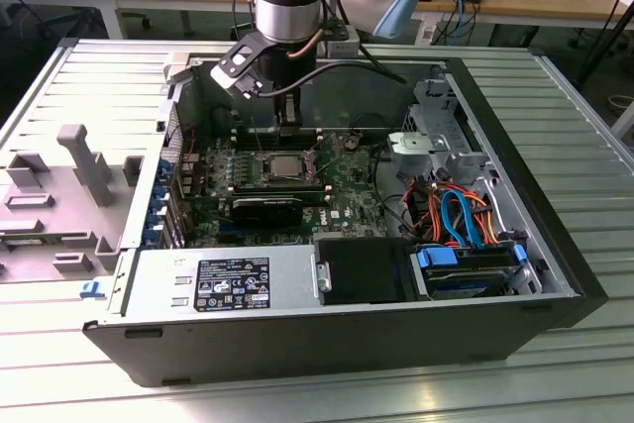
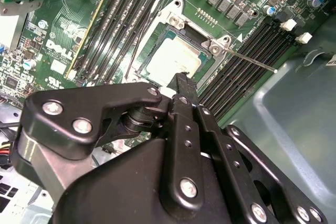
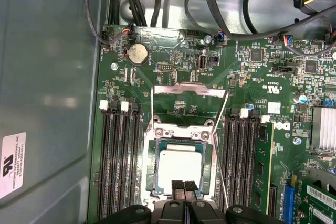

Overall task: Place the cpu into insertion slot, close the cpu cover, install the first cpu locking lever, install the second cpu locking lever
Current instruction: 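Close the cpu cover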

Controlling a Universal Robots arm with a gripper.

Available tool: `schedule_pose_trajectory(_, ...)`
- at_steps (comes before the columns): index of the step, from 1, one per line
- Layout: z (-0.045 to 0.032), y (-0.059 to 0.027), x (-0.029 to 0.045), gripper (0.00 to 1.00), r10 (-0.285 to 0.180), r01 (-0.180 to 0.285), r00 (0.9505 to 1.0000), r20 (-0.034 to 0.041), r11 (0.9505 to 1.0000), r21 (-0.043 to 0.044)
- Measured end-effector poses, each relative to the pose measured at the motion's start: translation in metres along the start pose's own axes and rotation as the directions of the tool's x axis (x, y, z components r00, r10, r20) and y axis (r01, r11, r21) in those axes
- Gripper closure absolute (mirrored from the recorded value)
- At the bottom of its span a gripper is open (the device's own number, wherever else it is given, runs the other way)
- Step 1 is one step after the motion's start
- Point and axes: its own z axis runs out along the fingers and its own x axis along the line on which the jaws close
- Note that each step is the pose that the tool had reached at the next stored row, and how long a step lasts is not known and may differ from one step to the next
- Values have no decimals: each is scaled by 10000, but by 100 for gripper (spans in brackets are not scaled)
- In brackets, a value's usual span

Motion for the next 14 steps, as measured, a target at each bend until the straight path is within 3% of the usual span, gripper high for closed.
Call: schedule_pose_trajectory(14,0,125,-10,89,2,-2,10000,0,10000,6)
